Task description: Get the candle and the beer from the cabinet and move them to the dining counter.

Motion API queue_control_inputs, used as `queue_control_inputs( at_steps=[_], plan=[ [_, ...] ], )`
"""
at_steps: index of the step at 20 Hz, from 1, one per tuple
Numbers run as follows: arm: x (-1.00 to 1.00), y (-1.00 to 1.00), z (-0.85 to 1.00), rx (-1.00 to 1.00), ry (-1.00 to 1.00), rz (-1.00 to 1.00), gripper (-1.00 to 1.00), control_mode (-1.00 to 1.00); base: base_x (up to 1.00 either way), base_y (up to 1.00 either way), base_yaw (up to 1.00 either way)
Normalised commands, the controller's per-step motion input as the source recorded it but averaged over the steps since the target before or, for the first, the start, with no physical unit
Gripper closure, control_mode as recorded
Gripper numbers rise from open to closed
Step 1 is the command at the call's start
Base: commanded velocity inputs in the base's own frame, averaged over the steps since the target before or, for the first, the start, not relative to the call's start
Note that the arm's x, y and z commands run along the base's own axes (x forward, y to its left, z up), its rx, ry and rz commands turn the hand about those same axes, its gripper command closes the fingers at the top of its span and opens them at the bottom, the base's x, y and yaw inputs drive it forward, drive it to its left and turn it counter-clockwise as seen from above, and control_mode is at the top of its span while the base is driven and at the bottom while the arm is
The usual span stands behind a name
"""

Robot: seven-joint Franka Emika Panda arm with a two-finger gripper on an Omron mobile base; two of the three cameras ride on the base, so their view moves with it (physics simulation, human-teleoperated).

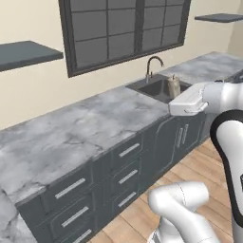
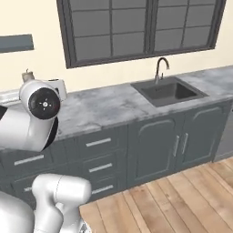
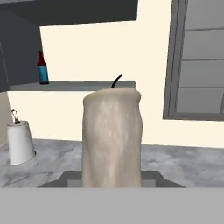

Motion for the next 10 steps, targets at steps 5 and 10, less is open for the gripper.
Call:
queue_control_inputs(
  at_steps=[5, 10],
  plan=[
    [0.00, 0.00, 0.00, 0.00, 0.00, 0.00, 1.00, 1.00, 0.21, -0.12, -0.65],
    [0.00, 0.00, 0.00, 0.00, 0.00, 0.00, 1.00, 1.00, 0.22, -0.03, -0.69]
  ],
)
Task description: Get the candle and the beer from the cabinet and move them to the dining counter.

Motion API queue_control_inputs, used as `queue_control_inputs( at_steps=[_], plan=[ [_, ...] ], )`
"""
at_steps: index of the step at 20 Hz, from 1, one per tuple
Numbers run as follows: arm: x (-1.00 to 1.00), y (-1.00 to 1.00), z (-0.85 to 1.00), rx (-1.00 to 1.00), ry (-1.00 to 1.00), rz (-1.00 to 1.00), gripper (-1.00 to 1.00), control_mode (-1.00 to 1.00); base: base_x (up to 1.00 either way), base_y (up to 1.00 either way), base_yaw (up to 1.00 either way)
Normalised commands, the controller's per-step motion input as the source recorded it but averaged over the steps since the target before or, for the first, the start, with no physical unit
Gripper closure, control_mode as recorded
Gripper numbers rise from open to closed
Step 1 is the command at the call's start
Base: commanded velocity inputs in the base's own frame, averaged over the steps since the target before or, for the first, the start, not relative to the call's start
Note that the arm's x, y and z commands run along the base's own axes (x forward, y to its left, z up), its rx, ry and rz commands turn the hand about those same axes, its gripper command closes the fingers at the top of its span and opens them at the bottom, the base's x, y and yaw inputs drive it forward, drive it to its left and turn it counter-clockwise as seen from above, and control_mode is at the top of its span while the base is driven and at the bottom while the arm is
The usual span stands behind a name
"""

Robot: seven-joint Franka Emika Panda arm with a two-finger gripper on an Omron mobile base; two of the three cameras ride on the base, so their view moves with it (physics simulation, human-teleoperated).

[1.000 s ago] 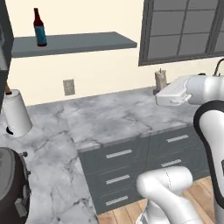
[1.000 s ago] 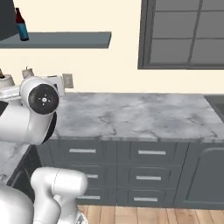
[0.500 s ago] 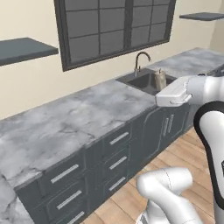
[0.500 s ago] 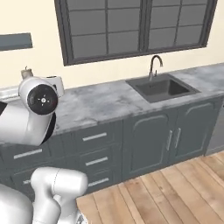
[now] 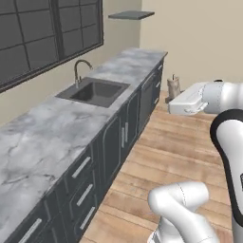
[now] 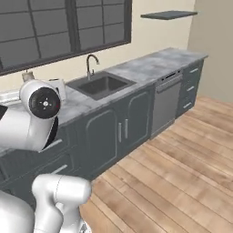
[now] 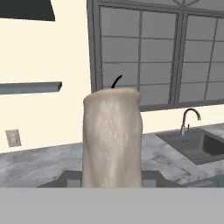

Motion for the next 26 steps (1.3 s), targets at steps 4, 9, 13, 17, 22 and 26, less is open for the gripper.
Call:
queue_control_inputs(
  at_steps=[4, 9, 13, 17, 22, 26],
  plan=[
    [0.00, 0.00, 0.00, 0.00, 0.00, 0.00, 1.00, 1.00, 0.22, -0.07, -0.67],
    [0.00, 0.00, 0.00, 0.00, 0.00, 0.00, 1.00, 1.00, 0.31, -0.14, -0.56],
    [0.00, 0.00, 0.00, 0.00, 0.00, 0.00, 1.00, 1.00, 0.58, -0.22, -0.28],
    [0.00, 0.00, 0.00, 0.00, 0.00, 0.00, 1.00, 1.00, 0.71, -0.46, -0.01],
    [0.00, 0.00, 0.00, 0.00, 0.00, 0.00, 1.00, 1.00, 0.49, -0.70, 0.00],
    [0.00, 0.00, 0.00, 0.00, 0.00, 0.00, 1.00, 1.00, 0.14, -0.81, 0.00]
  ],
)
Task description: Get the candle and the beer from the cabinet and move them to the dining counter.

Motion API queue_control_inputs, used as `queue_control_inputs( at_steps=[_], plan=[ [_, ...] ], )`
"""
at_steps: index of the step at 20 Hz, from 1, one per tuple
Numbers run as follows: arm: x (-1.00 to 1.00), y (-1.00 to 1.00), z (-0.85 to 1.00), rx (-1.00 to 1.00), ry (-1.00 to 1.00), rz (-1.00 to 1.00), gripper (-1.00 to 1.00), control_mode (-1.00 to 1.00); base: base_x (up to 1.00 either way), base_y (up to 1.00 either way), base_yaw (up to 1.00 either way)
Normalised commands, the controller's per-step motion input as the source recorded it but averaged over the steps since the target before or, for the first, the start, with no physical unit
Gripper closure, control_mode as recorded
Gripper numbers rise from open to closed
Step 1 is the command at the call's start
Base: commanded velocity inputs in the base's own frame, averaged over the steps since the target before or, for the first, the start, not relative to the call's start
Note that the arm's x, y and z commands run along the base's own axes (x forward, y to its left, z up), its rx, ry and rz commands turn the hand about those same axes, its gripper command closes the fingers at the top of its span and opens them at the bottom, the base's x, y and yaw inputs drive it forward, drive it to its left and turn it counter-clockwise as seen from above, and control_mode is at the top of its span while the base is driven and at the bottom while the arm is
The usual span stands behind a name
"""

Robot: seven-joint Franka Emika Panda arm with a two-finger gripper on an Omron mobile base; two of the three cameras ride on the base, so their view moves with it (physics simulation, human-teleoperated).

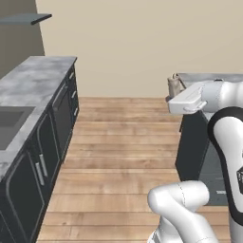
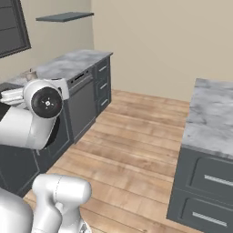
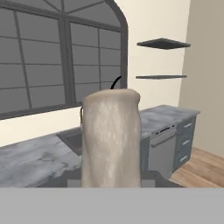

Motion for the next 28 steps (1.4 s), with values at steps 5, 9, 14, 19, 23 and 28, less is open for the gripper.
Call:
queue_control_inputs(
  at_steps=[5, 9, 14, 19, 23, 28],
  plan=[
    [0.00, 0.00, 0.00, 0.00, 0.00, 0.00, 1.00, 1.00, 0.06, -0.82, 0.00],
    [0.00, 0.00, 0.00, 0.00, 0.00, 0.00, 1.00, 1.00, 0.04, -0.83, 0.00],
    [0.00, 0.00, 0.00, 0.00, 0.00, 0.00, 1.00, 1.00, 0.07, -0.85, 0.00],
    [0.00, 0.00, 0.00, 0.00, 0.00, 0.00, 1.00, 1.00, 0.06, -0.74, -0.07],
    [0.00, 0.00, 0.00, 0.00, 0.00, 0.00, 1.00, 1.00, 0.08, -0.54, -0.31],
    [0.00, 0.00, 0.00, 0.00, 0.00, 0.00, 1.00, 1.00, 0.28, -0.43, -0.30]
  ],
)
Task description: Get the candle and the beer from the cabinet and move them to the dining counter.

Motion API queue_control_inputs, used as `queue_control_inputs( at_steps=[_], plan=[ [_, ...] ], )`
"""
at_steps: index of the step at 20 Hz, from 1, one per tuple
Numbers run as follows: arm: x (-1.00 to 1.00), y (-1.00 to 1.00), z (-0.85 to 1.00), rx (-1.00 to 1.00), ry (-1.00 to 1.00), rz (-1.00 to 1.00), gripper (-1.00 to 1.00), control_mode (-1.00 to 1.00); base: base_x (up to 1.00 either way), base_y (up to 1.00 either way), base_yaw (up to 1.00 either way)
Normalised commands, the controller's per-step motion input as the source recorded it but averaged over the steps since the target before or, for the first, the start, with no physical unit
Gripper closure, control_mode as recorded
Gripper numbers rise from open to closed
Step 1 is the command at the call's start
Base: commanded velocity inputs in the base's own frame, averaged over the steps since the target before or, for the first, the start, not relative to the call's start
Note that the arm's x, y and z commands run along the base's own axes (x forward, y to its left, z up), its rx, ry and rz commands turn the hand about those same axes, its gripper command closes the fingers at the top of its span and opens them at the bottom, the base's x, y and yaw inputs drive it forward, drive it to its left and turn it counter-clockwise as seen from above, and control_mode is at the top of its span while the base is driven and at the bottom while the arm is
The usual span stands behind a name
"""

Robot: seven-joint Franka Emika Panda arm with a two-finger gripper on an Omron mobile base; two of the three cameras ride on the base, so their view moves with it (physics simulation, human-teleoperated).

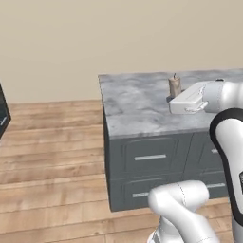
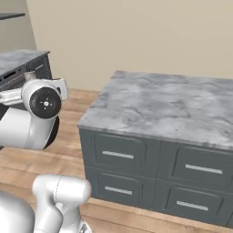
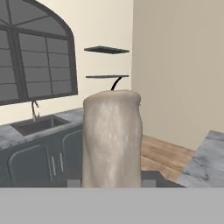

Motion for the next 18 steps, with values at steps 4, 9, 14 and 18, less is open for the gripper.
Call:
queue_control_inputs(
  at_steps=[4, 9, 14, 18],
  plan=[
    [0.00, 0.00, 0.00, 0.00, 0.00, 0.00, 1.00, 1.00, 0.60, -0.41, -0.06],
    [0.00, 0.00, 0.00, 0.00, 0.00, 0.00, 1.00, 1.00, 0.67, -0.52, 0.00],
    [0.00, 0.00, 0.00, 0.00, 0.00, 0.00, 1.00, 1.00, 0.60, -0.55, 0.00],
    [0.00, 0.00, 0.00, 0.00, 0.00, 0.00, 1.00, 1.00, 0.65, -0.51, 0.00]
  ],
)
